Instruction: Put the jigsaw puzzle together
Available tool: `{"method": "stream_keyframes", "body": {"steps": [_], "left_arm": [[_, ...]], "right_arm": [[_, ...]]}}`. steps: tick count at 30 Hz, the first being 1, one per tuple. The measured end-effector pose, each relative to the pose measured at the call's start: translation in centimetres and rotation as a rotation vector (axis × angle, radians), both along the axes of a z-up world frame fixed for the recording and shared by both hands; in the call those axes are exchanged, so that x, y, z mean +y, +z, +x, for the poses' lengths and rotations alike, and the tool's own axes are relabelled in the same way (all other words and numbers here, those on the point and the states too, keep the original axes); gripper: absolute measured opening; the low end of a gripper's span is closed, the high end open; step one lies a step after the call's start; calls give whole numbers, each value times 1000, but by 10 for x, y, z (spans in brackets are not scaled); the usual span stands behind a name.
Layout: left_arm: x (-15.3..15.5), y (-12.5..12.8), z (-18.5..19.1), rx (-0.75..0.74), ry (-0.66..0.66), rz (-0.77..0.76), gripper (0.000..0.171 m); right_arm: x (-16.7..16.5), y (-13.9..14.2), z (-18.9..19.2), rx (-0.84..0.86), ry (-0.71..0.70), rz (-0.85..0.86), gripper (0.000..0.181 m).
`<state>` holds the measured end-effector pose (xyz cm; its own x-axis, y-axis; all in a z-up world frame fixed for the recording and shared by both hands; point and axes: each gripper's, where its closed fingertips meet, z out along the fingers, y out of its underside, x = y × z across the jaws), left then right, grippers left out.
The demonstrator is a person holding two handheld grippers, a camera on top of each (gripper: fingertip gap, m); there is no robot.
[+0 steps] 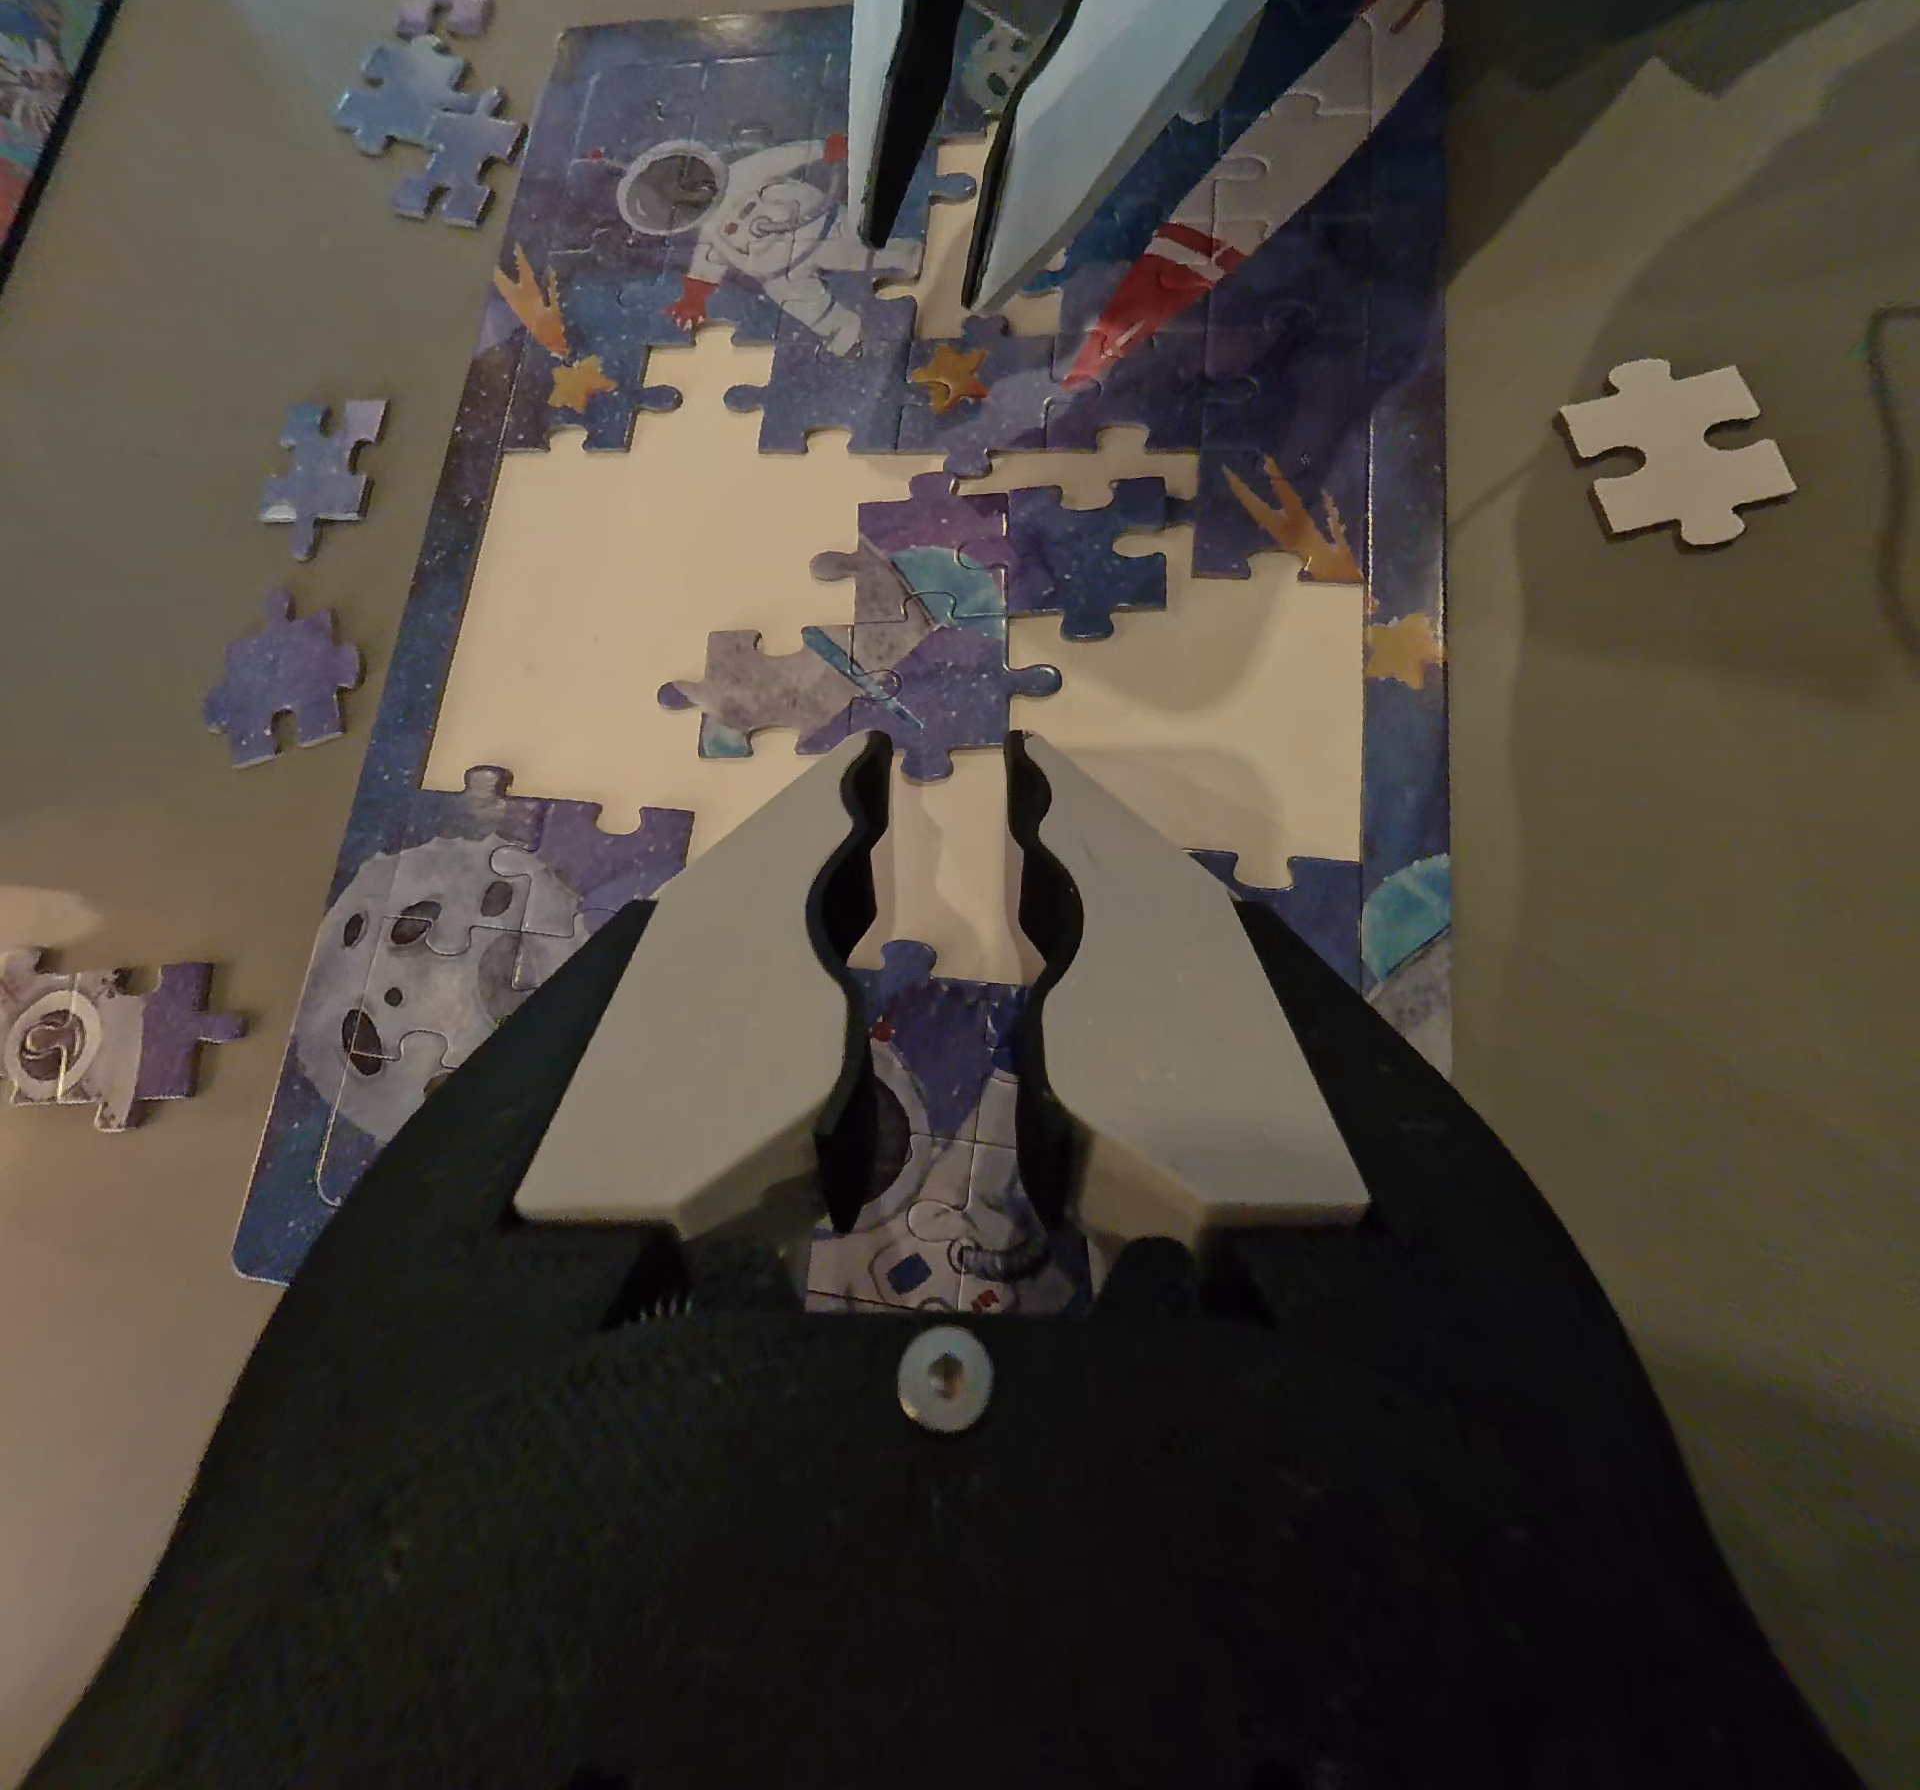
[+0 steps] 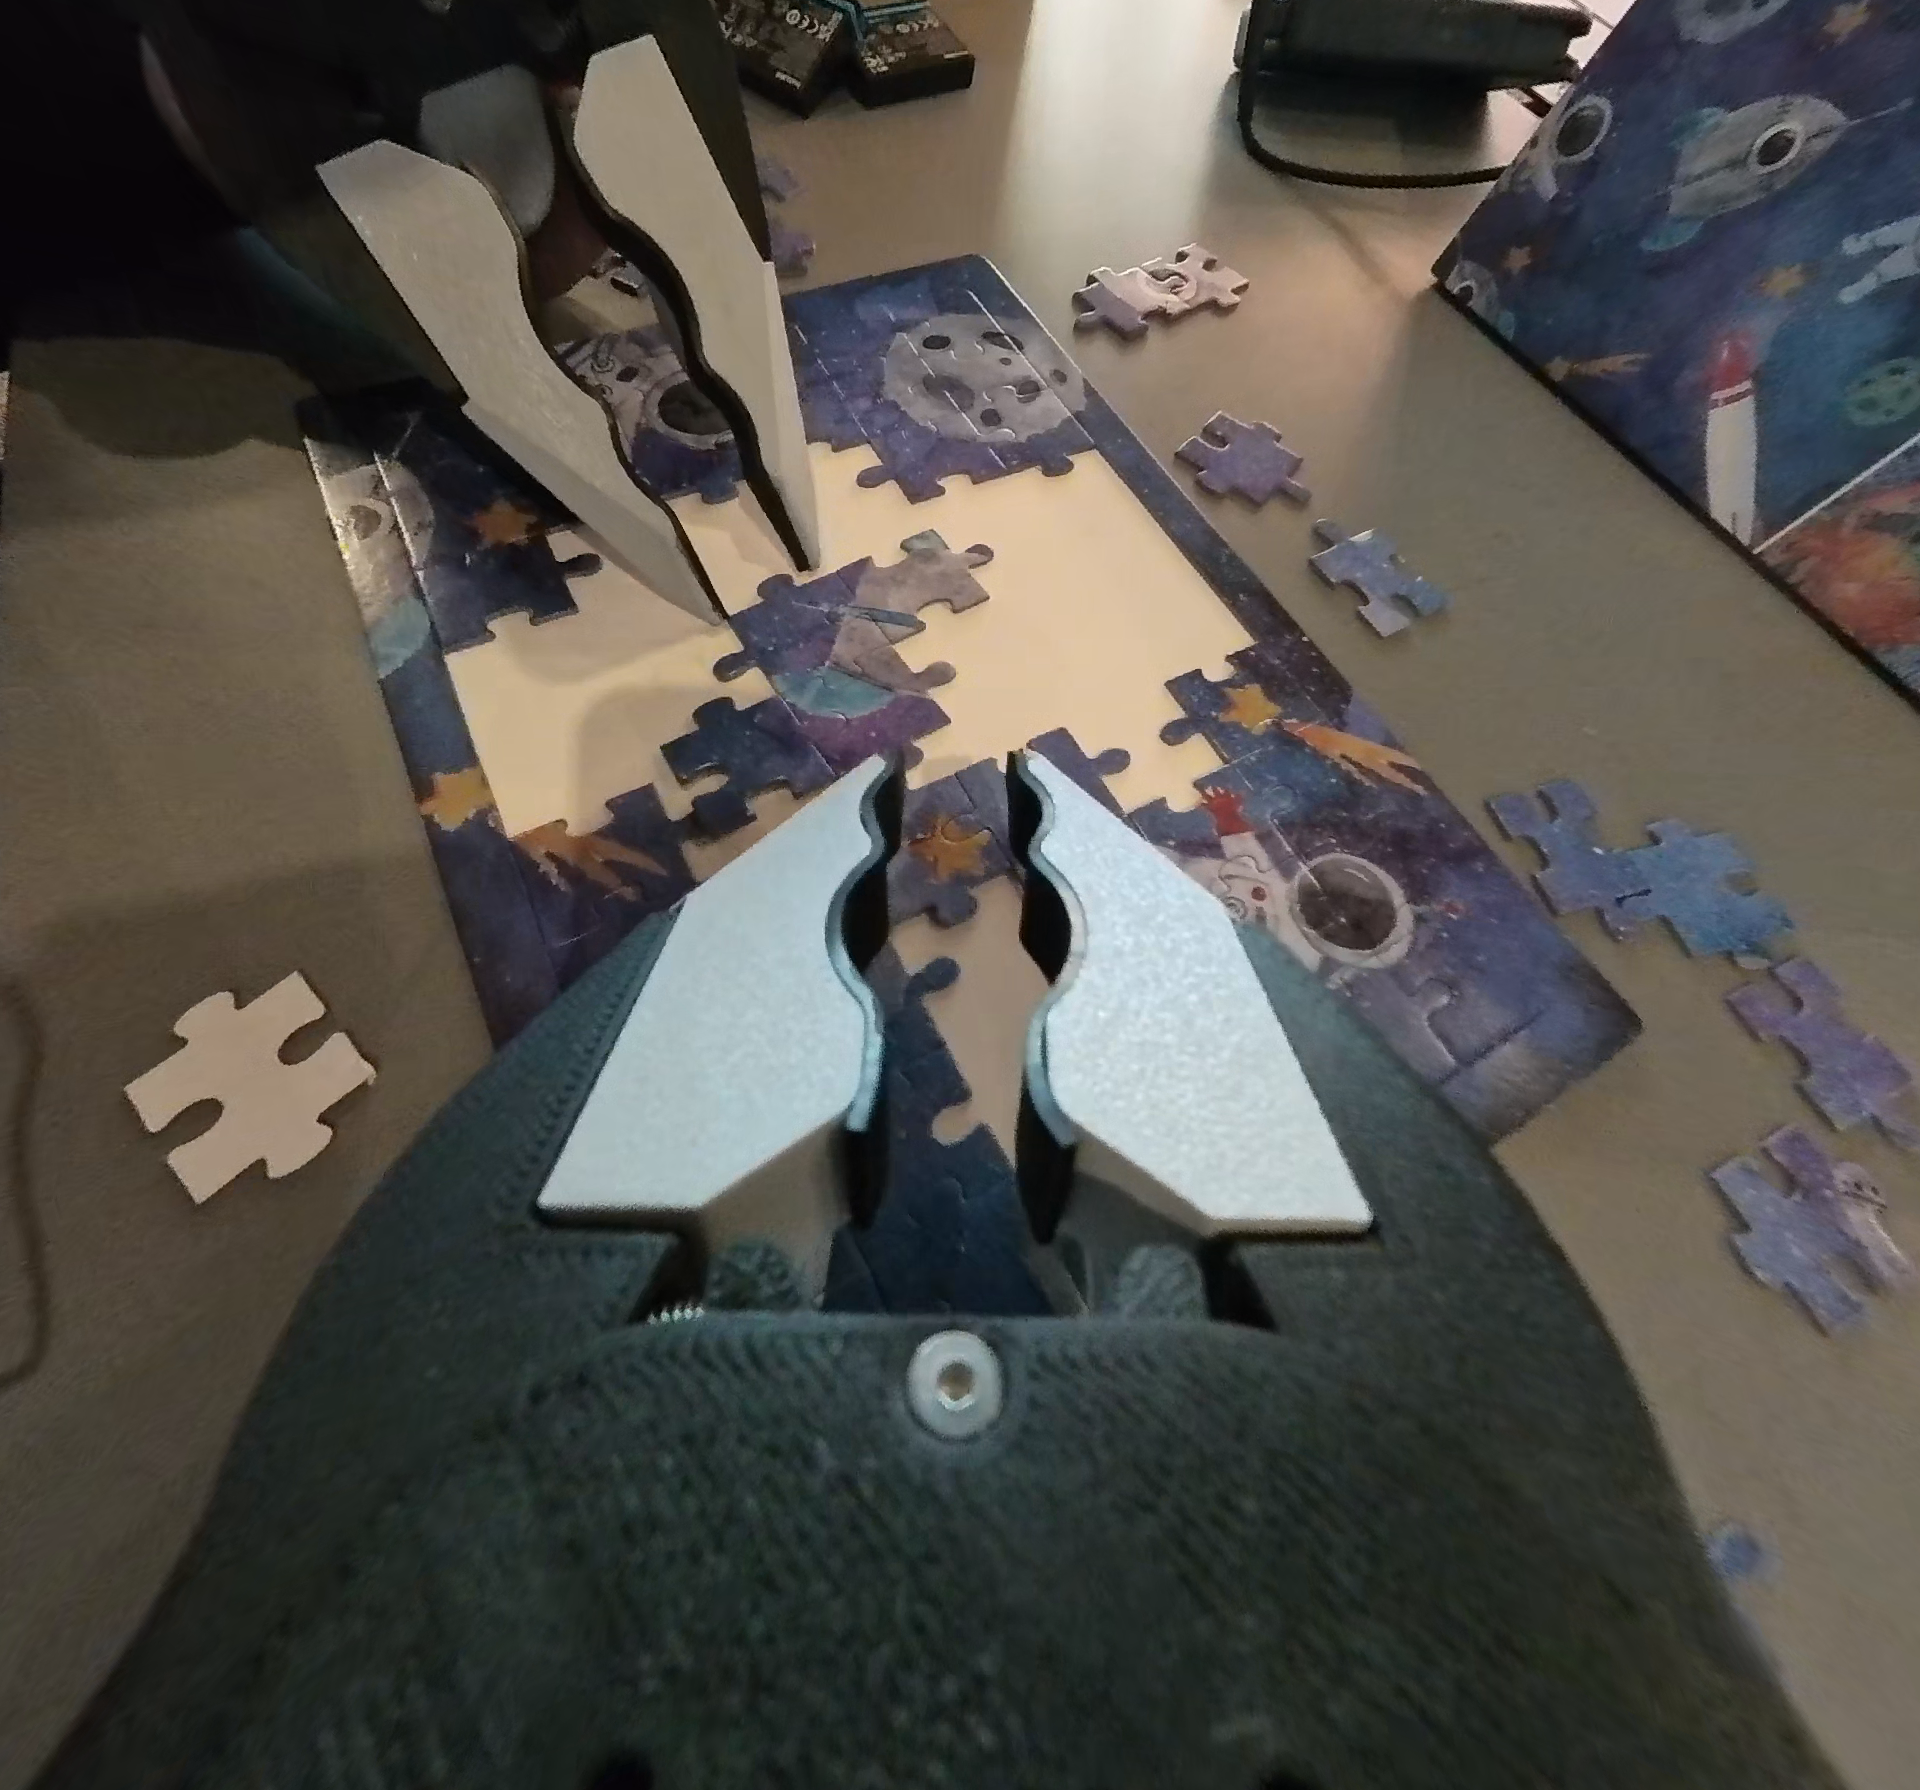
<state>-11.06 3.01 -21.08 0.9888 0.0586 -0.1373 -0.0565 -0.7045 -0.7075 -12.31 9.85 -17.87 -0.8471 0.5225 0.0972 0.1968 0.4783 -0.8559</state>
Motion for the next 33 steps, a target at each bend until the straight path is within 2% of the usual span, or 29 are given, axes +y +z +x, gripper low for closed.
{"method": "stream_keyframes", "body": {"steps": [15, 25, 29, 33], "left_arm": [[-3, 1, -4, 1, 13, 0, 25], [-9, 2, -16, 21, 71, 3, 21], [-2, 7, -2, -45, 15, 44, 26], [-2, 0, -4, -43, 37, 13, 28]], "right_arm": [[1, 1, -1, -9, -10, -15, 19], [2, 1, -1, -13, -14, -17, 19], [1, -1, 0, -17, -5, -12, 19], [-3, -5, 5, -32, 25, 13, 21]]}}
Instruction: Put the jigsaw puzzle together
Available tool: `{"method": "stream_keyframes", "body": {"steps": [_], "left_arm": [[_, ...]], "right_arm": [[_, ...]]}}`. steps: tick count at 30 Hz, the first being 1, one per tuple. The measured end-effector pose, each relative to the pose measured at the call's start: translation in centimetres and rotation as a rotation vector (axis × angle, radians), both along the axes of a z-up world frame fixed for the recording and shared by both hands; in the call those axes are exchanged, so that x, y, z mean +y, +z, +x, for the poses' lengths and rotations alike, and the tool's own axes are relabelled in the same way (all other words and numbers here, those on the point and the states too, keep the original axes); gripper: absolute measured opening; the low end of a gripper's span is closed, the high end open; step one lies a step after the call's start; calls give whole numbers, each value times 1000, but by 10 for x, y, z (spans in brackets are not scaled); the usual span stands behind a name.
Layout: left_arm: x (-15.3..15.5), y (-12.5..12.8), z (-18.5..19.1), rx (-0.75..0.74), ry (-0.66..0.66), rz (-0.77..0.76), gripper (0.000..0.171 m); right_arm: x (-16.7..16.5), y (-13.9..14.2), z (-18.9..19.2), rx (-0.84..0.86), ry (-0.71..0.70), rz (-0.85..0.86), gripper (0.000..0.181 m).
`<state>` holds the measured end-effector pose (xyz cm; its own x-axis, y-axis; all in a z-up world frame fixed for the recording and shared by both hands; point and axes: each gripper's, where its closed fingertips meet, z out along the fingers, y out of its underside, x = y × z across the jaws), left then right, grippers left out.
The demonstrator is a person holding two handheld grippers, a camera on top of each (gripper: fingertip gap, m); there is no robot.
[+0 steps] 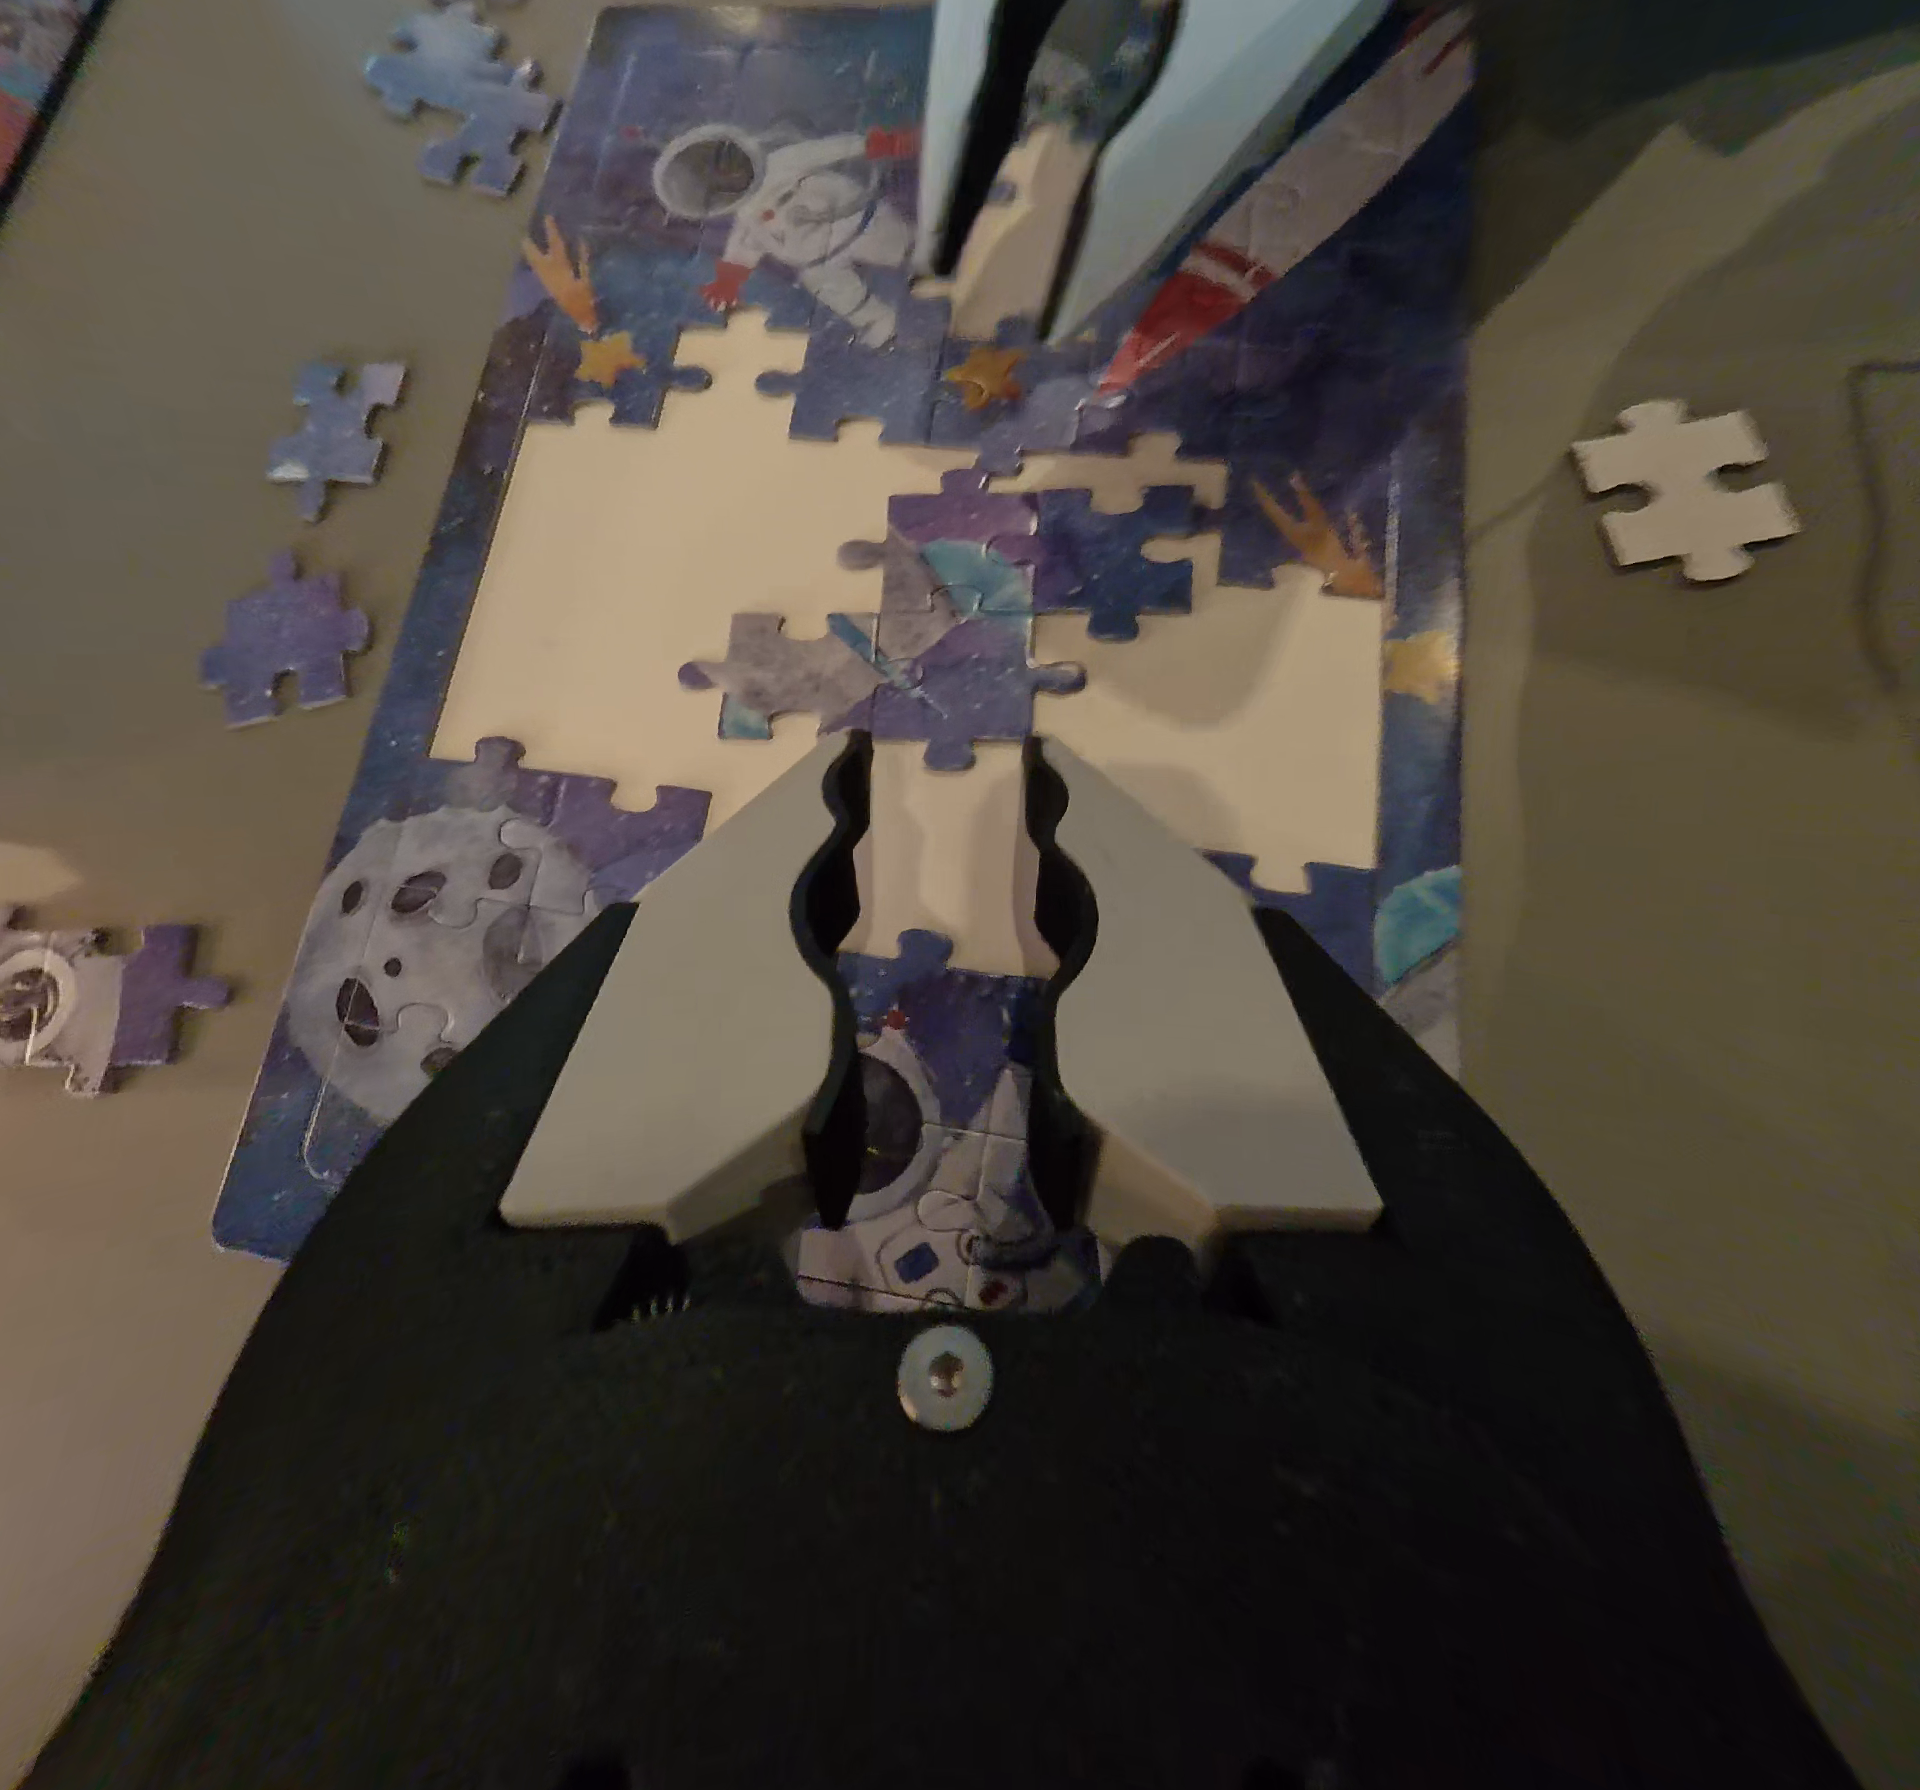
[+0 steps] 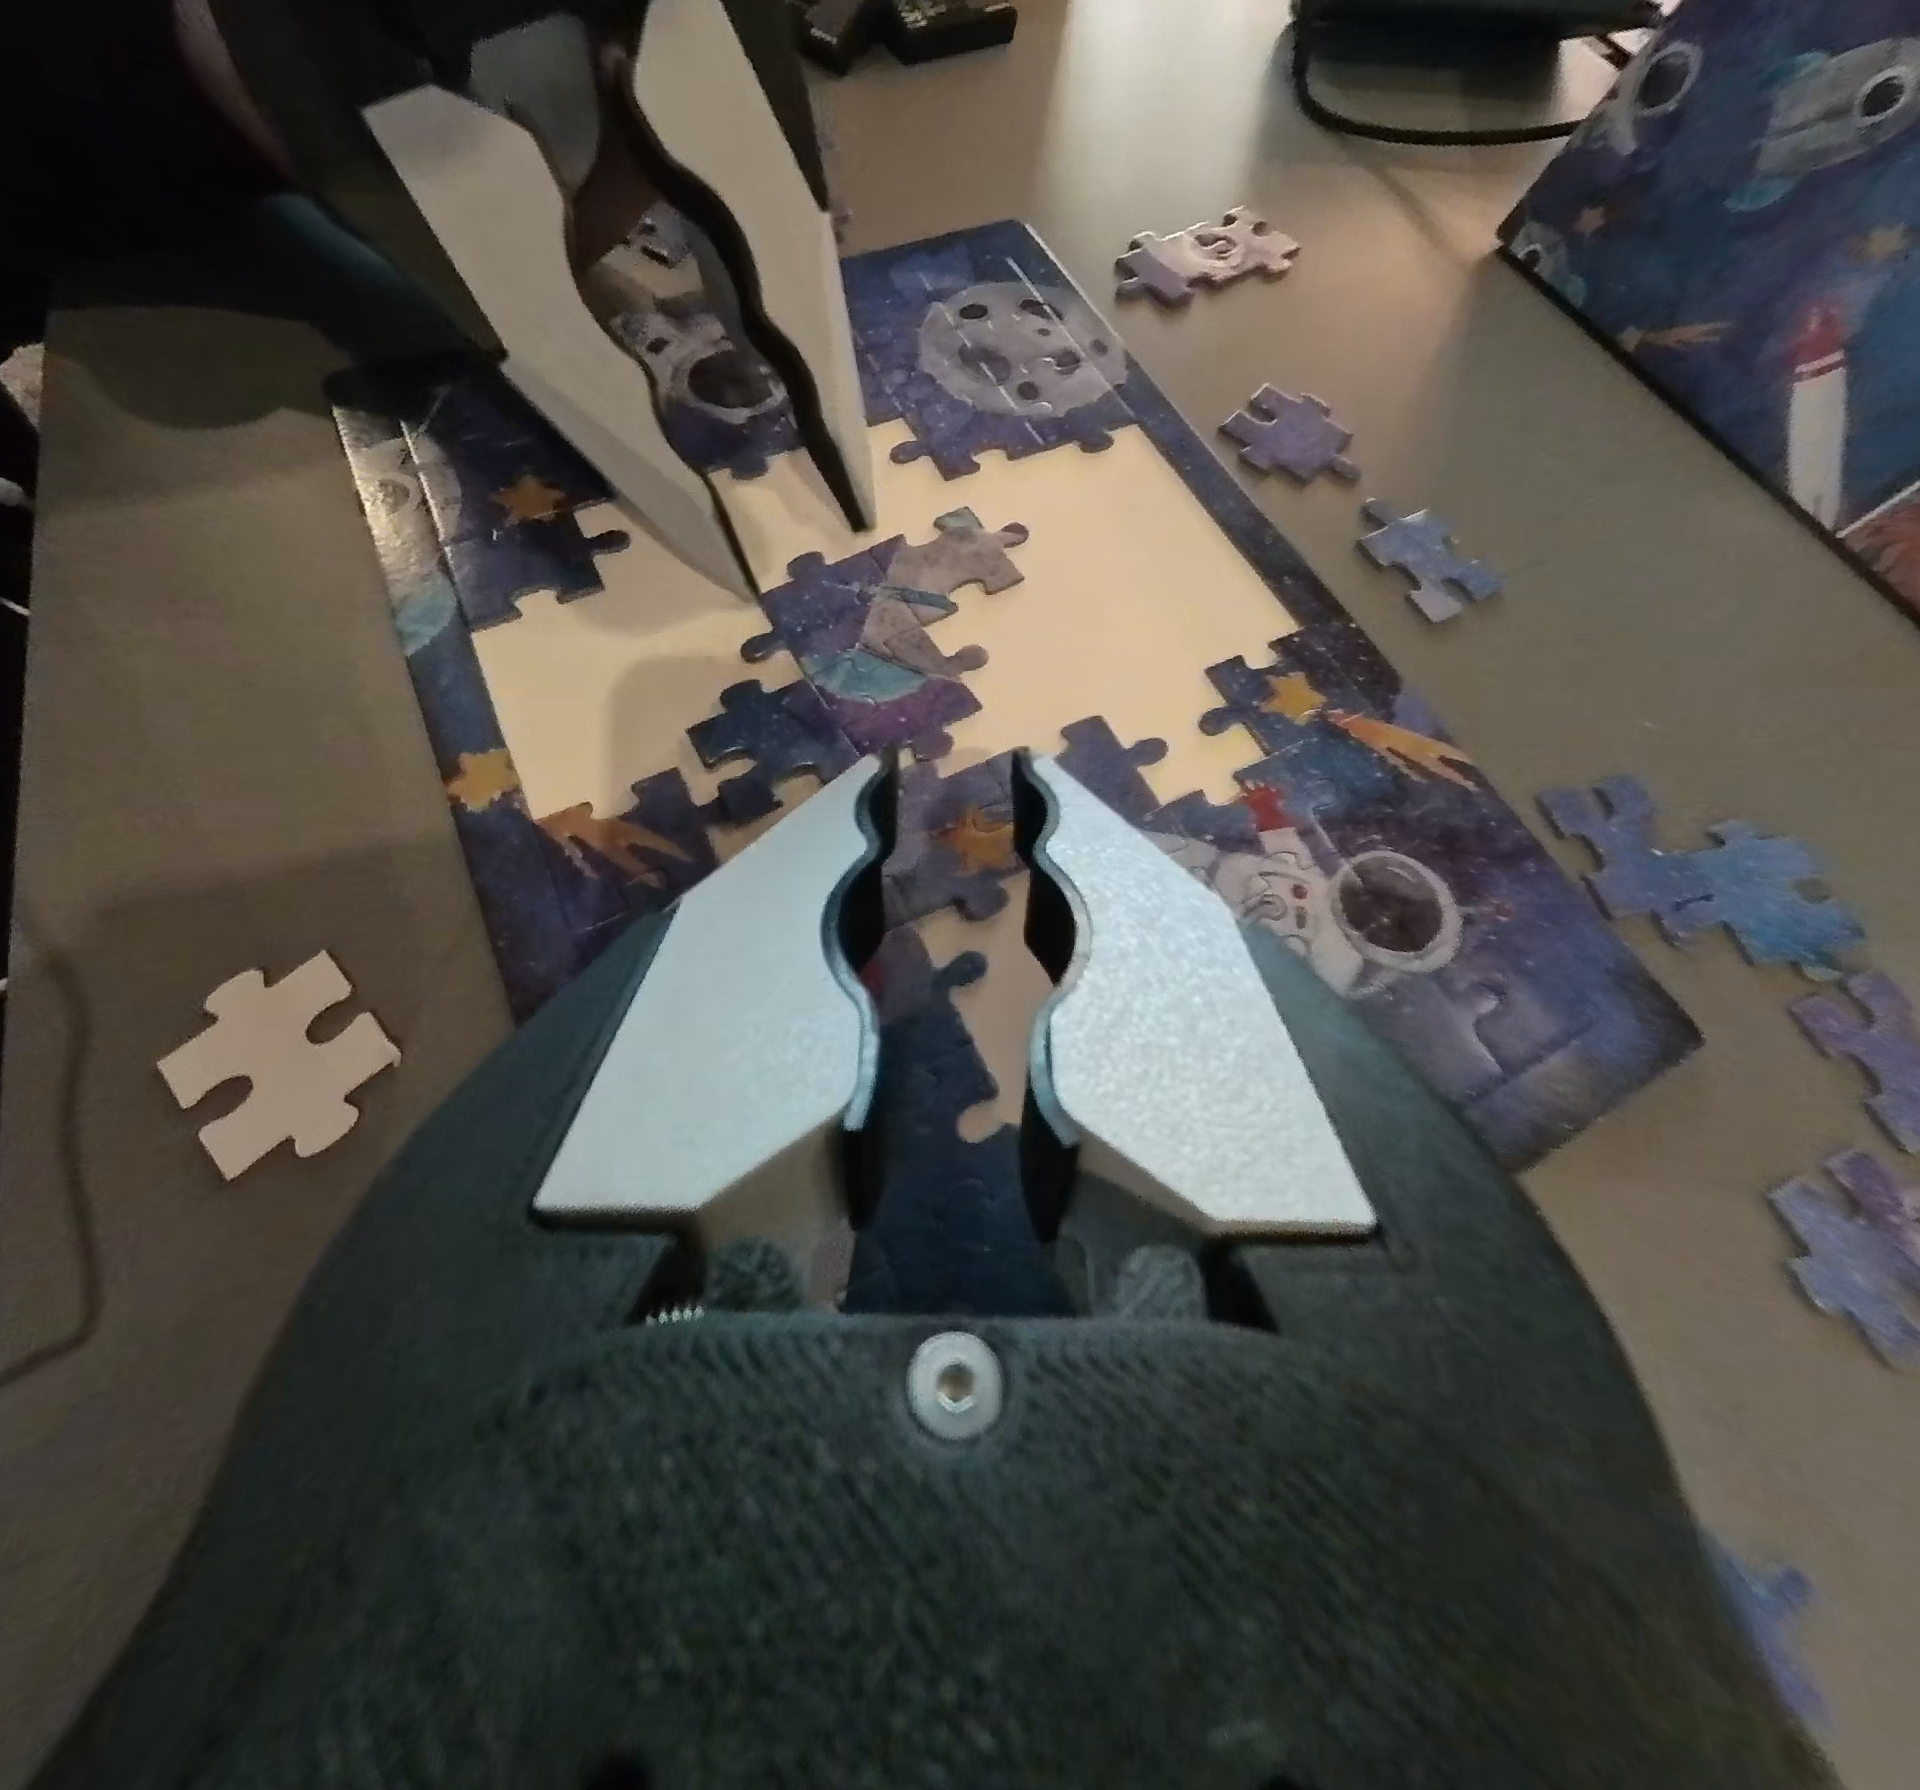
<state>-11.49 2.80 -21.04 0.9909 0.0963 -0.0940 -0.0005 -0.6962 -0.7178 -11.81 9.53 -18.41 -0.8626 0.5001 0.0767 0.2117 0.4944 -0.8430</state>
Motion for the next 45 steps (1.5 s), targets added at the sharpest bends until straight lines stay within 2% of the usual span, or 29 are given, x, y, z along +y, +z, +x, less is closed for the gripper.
{"method": "stream_keyframes", "body": {"steps": [13, 28, 36, 45], "left_arm": [[-2, 2, -8, 6, 40, 7, 27], [-1, 3, -5, -15, 26, 19, 29], [-1, 2, -5, -14, 26, 13, 30], [-1, 1, -5, -21, 27, 9, 30]], "right_arm": [[-23, -23, 35, -104, 196, 104, 18], [-33, -21, 28, -145, 150, 113, 21], [-33, -24, 22, -205, 108, 114, 27], [-32, -23, 24, -277, 113, 82, 26]]}}
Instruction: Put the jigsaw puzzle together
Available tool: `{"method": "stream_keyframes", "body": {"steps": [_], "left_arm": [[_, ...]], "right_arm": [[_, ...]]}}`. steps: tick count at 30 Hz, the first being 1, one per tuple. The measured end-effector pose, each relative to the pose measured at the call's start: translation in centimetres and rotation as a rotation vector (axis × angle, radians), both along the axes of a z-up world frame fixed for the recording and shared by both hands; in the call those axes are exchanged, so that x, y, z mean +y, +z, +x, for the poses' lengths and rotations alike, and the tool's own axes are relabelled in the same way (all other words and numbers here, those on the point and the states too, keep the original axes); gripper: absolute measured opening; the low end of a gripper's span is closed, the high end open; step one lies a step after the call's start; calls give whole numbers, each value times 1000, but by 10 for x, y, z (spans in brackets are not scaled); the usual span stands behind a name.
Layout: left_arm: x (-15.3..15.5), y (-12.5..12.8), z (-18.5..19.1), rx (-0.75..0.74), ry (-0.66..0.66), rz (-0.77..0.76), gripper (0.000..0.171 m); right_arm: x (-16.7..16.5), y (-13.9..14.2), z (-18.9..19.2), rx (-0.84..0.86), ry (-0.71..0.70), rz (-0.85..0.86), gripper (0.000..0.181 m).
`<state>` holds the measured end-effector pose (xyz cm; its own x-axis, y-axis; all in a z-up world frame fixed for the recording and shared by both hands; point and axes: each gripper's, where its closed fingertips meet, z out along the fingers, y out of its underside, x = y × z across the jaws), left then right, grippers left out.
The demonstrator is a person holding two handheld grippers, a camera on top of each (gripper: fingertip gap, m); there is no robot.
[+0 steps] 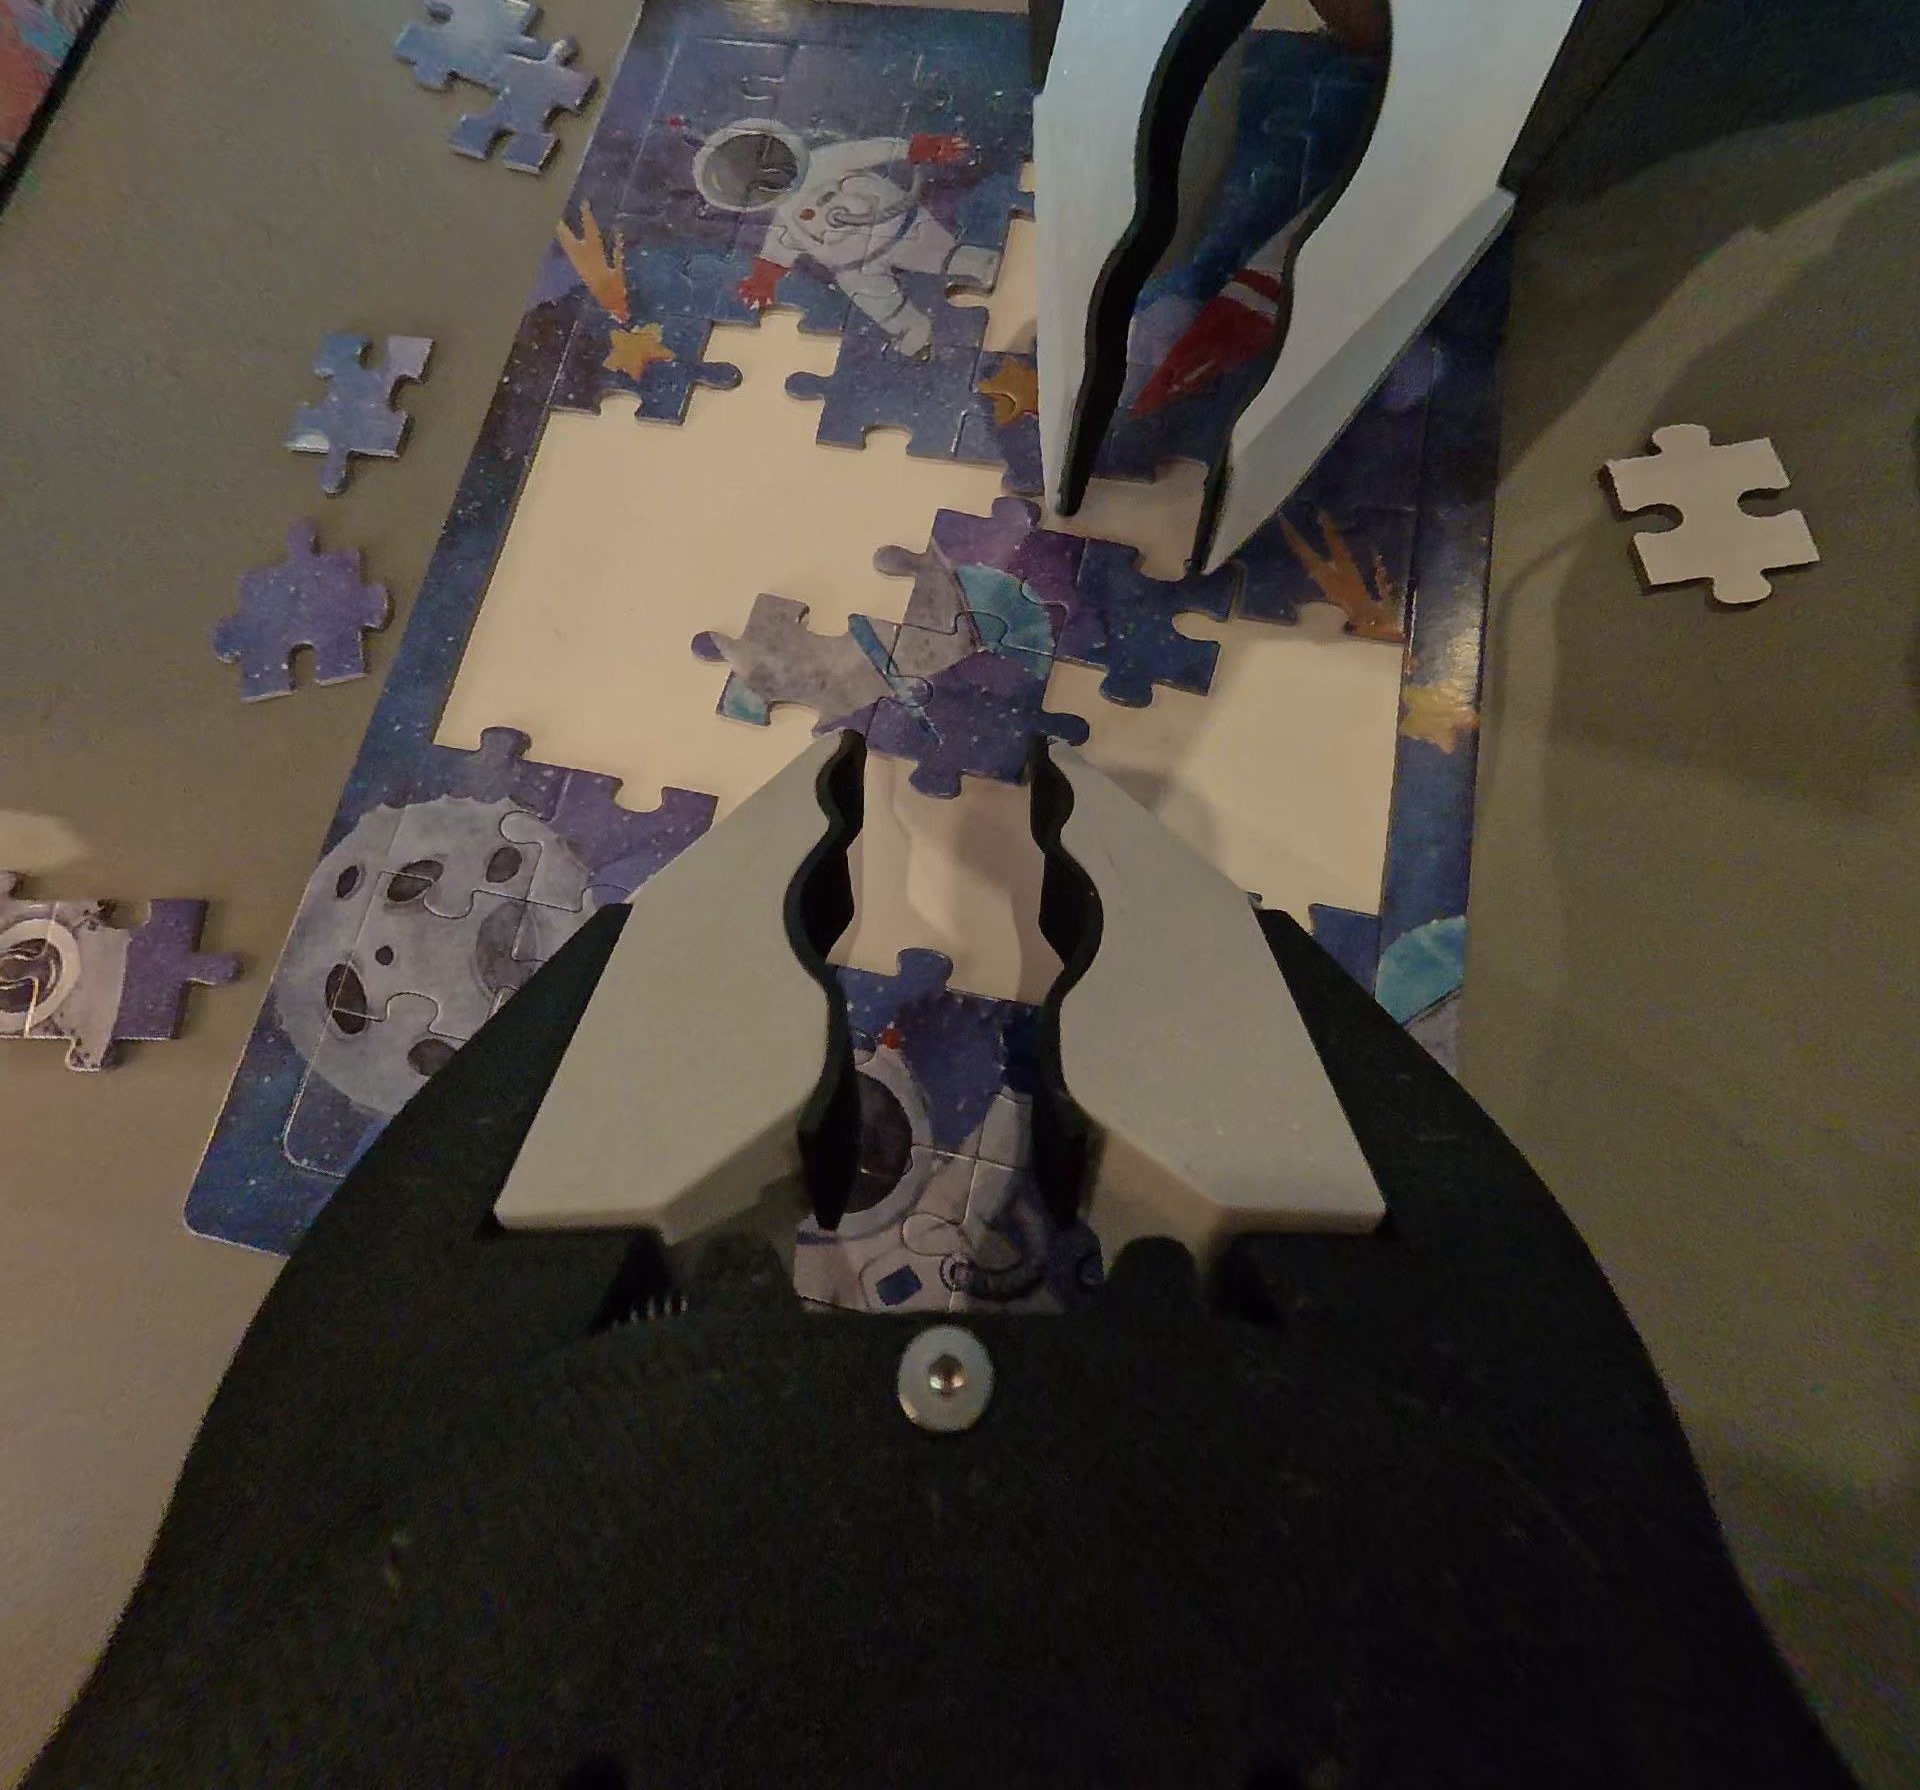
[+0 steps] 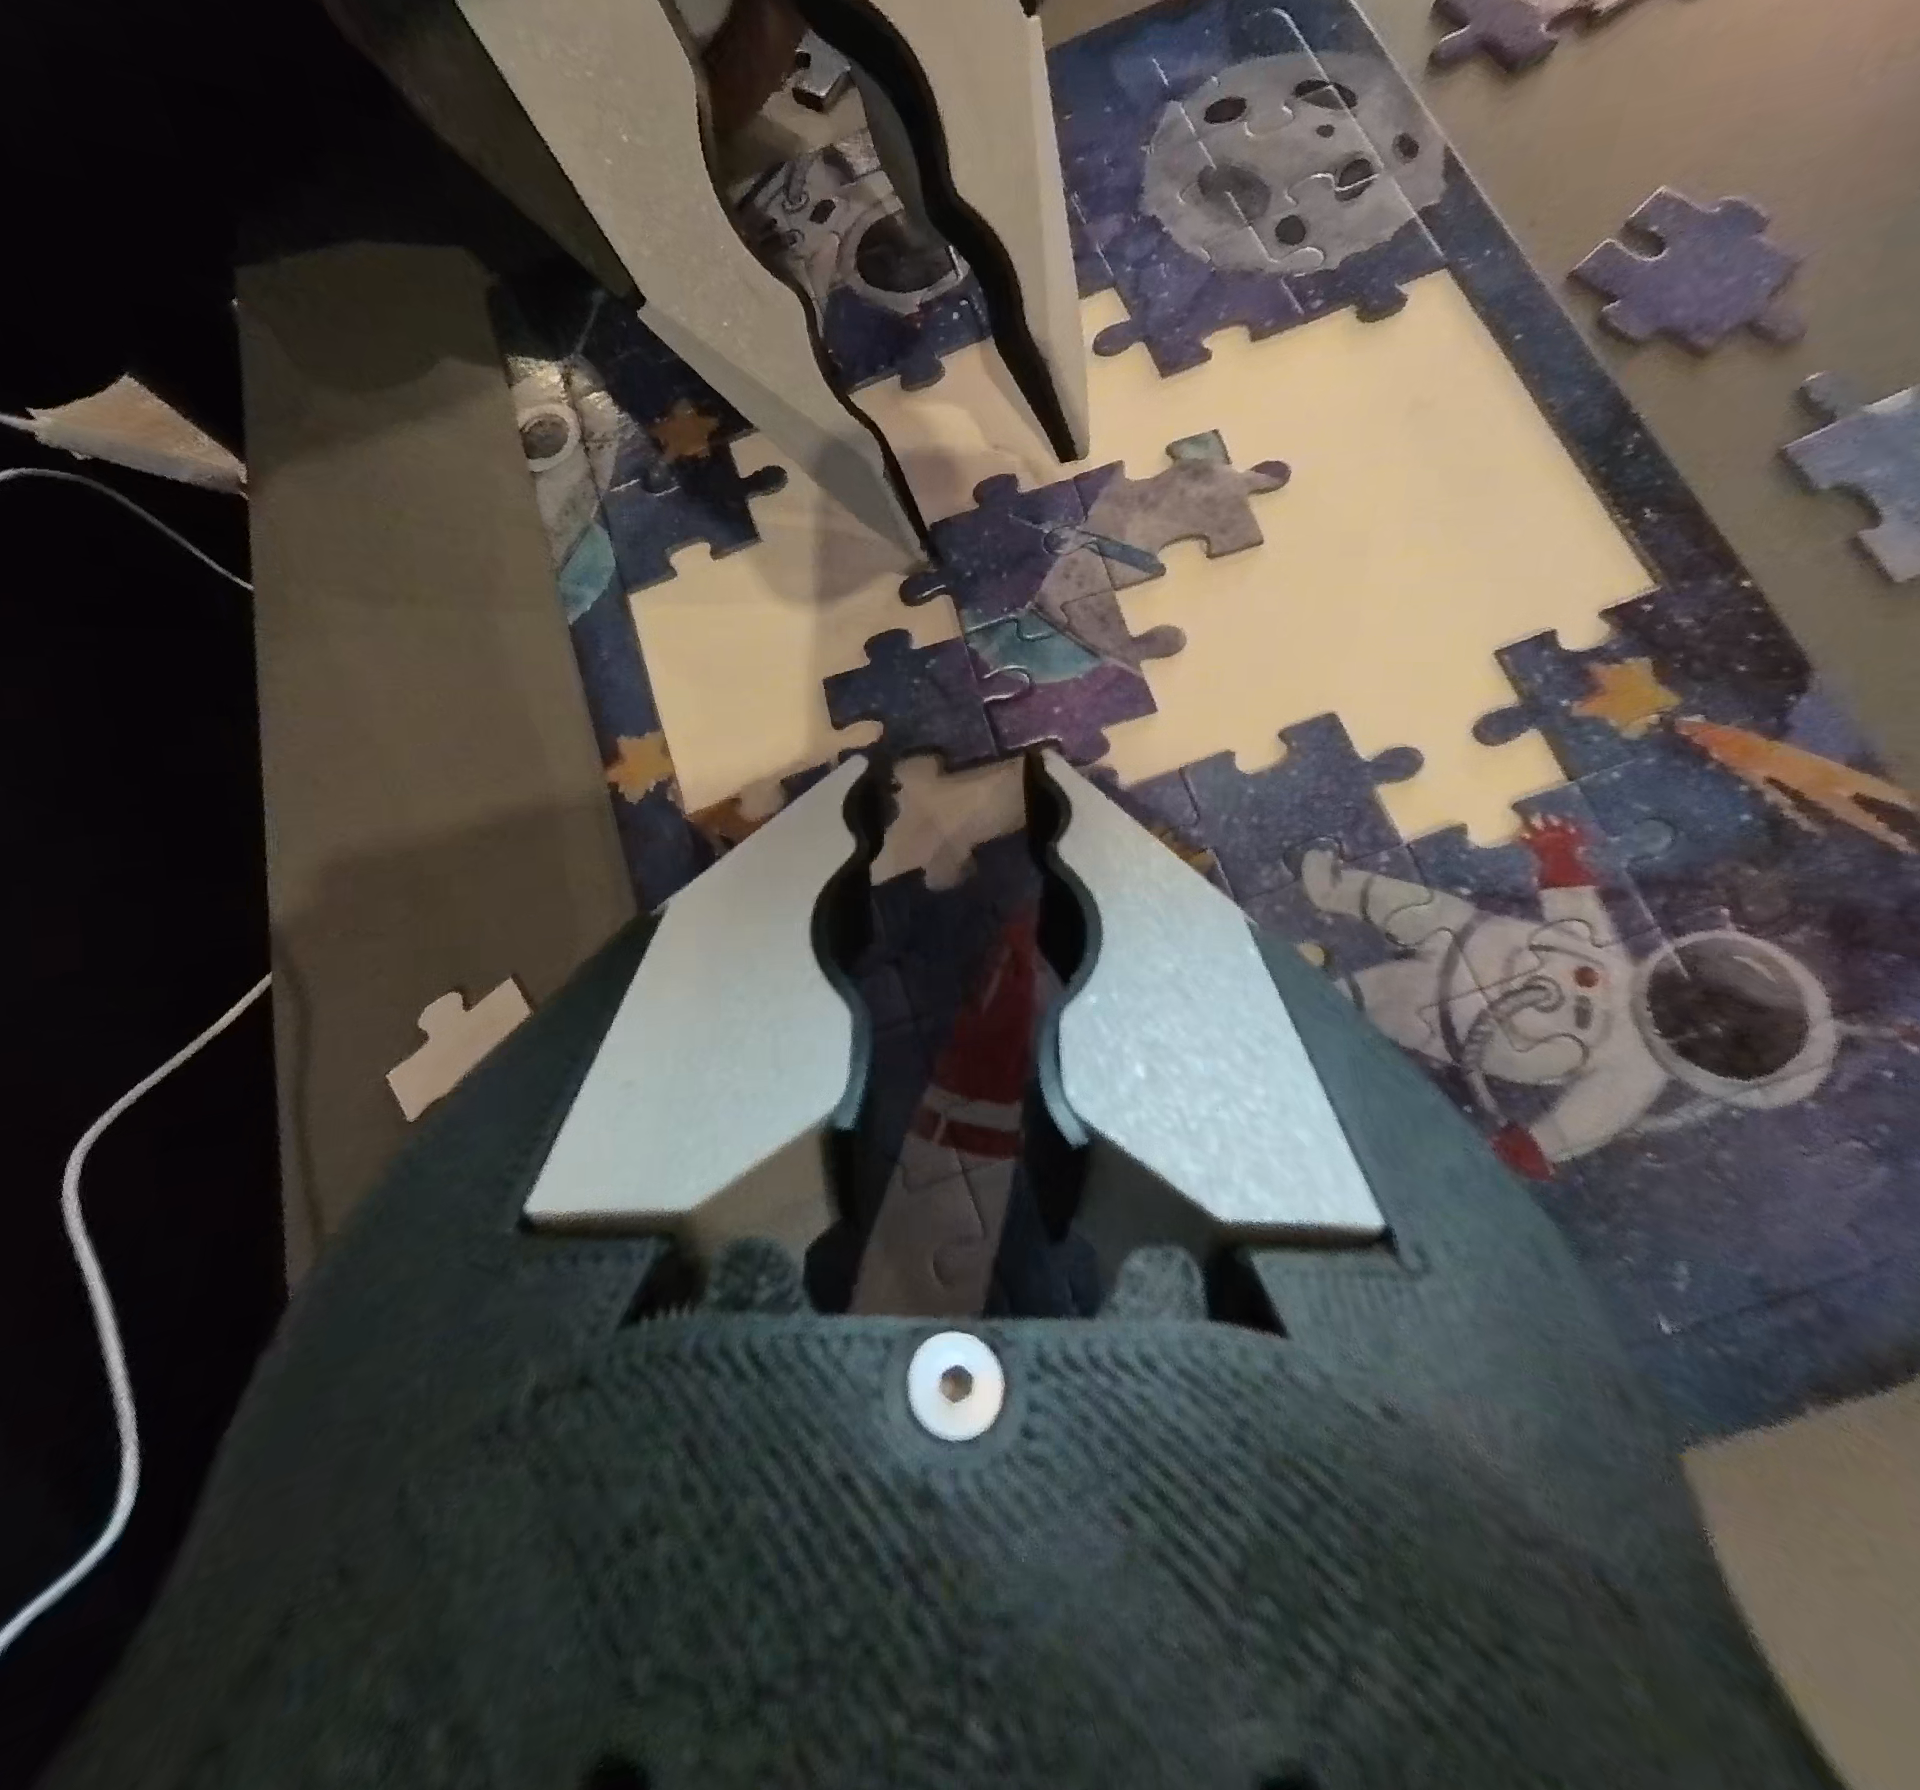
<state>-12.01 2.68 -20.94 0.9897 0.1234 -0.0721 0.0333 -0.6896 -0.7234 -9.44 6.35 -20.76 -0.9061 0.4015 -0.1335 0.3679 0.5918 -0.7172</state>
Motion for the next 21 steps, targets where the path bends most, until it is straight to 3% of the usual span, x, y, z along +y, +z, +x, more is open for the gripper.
{"method": "stream_keyframes", "body": {"steps": [21], "left_arm": [[-6, -2, 2, -97, 9, 2, 30]], "right_arm": [[-8, 2, -5, -79, 26, -19, 36]]}}
